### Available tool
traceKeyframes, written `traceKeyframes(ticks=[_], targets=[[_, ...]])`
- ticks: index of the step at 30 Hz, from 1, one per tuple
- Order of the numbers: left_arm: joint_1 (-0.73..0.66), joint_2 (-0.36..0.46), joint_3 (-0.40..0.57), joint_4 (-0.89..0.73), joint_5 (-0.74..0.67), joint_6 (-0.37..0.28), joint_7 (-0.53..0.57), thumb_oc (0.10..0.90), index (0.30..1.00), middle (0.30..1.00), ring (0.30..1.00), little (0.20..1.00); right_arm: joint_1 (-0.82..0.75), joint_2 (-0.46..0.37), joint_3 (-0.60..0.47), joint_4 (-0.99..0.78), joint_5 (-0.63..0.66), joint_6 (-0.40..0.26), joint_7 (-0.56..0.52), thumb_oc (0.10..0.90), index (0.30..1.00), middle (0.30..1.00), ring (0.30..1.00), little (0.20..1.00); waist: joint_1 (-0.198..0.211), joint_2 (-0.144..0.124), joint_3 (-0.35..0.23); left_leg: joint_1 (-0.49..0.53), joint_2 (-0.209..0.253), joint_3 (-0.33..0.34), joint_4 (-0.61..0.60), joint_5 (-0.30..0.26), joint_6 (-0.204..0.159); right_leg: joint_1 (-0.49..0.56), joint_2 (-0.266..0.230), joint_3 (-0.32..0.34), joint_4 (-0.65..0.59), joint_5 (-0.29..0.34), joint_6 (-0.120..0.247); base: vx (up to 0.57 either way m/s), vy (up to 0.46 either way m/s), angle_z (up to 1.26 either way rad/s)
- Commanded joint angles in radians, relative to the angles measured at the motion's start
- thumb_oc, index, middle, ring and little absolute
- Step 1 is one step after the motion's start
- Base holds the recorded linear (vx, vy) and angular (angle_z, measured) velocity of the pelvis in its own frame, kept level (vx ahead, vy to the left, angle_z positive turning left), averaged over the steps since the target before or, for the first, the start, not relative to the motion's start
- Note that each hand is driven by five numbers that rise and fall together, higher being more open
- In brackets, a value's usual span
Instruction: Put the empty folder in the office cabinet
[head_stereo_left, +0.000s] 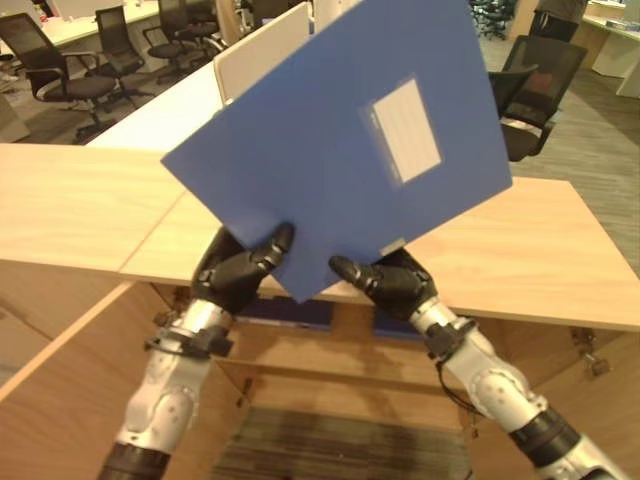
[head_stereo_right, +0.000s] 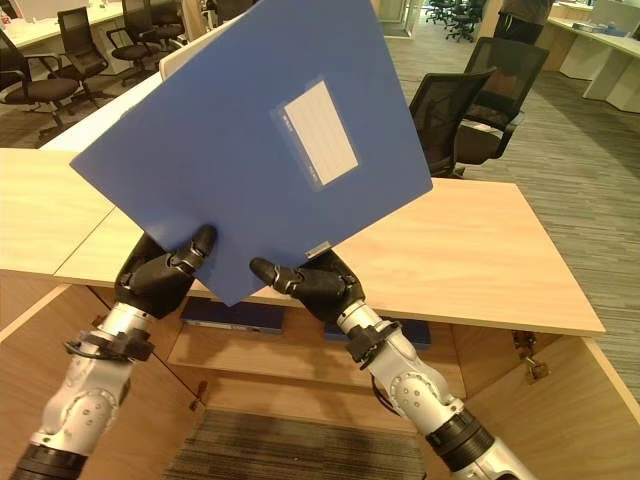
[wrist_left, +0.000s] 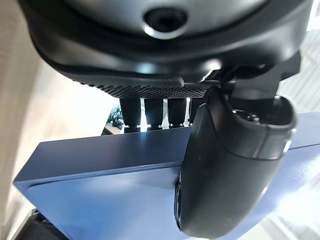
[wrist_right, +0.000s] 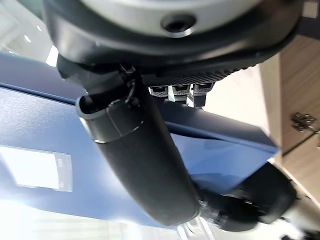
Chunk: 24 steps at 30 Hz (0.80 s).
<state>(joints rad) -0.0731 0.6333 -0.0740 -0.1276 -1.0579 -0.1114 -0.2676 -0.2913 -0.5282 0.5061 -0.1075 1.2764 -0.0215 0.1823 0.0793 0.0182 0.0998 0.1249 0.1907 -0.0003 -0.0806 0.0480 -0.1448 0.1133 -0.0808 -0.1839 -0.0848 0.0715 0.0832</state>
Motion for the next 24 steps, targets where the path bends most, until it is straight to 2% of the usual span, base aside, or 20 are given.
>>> traceKeyframes(ticks=[1, 7, 16, 17, 18, 24], targets=[[-0.135, 0.071, -0.102, -0.042, 0.001, -0.014, -0.102, 0.4, 0.3, 0.3, 0.3, 0.3, -0.185, 0.074, 0.051, -0.123, 0.002, -0.037, 0.115, 0.4, 0.3, 0.3, 0.3, 0.3, -0.02, -0.028, -0.089, -0.022, 0.029, -0.032, 0.013, 0.003, -0.013, -0.02, -0.059, 0.051, 0.113, -0.103, 0.076, 0.0, 0.0, 0.0], [-0.125, 0.036, -0.09, -0.035, -0.002, -0.019, -0.089, 0.4, 0.3, 0.3, 0.3, 0.3, -0.16, 0.114, 0.026, -0.118, 0.0, -0.052, 0.121, 0.4, 0.3, 0.3, 0.3, 0.3, -0.022, -0.024, -0.089, -0.018, 0.03, -0.033, 0.014, 0.0, -0.011, -0.019, -0.057, 0.052, 0.119, -0.108, 0.076, 0.0, 0.0, 0.0], [-0.096, -0.099, -0.081, -0.031, 0.005, -0.027, -0.048, 0.4, 0.3, 0.3, 0.3, 0.3, -0.139, 0.201, -0.029, -0.124, -0.012, -0.091, 0.112, 0.4, 0.3, 0.3, 0.3, 0.3, -0.024, -0.024, -0.092, -0.013, 0.028, -0.035, 0.014, -0.006, -0.006, -0.016, -0.056, 0.05, 0.121, -0.113, 0.072, 0.0, 0.0, 0.0], [-0.096, -0.099, -0.081, -0.031, 0.005, -0.027, -0.048, 0.4, 0.3, 0.3, 0.3, 0.3, -0.139, 0.201, -0.029, -0.124, -0.012, -0.091, 0.112, 0.417, 0.326, 0.326, 0.326, 0.326, -0.024, -0.024, -0.092, -0.013, 0.028, -0.035, 0.014, -0.006, -0.006, -0.016, -0.056, 0.05, 0.121, -0.113, 0.072, 0.0, 0.0, 0.0], [-0.089, -0.127, -0.084, -0.03, 0.007, -0.027, -0.039, 0.4, 0.3, 0.3, 0.3, 0.3, -0.14, 0.221, -0.035, -0.125, -0.011, -0.1, 0.11, 0.8, 0.9, 0.9, 0.9, 0.9, -0.024, -0.024, -0.092, -0.012, 0.027, -0.037, 0.015, -0.007, -0.006, -0.014, -0.057, 0.051, 0.12, -0.114, 0.072, 0.0, 0.0, 0.0], [-0.07, -0.185, -0.088, -0.033, 0.009, -0.032, -0.024, 0.4, 0.3, 0.3, 0.3, 0.3, -0.15, 0.264, -0.059, -0.133, -0.005, -0.131, 0.103, 0.8, 0.9, 0.9, 0.9, 0.9, -0.021, -0.024, -0.093, -0.013, 0.026, -0.039, 0.015, -0.009, -0.004, -0.015, -0.056, 0.049, 0.12, -0.115, 0.07, 0.0, 0.0, 0.0]])
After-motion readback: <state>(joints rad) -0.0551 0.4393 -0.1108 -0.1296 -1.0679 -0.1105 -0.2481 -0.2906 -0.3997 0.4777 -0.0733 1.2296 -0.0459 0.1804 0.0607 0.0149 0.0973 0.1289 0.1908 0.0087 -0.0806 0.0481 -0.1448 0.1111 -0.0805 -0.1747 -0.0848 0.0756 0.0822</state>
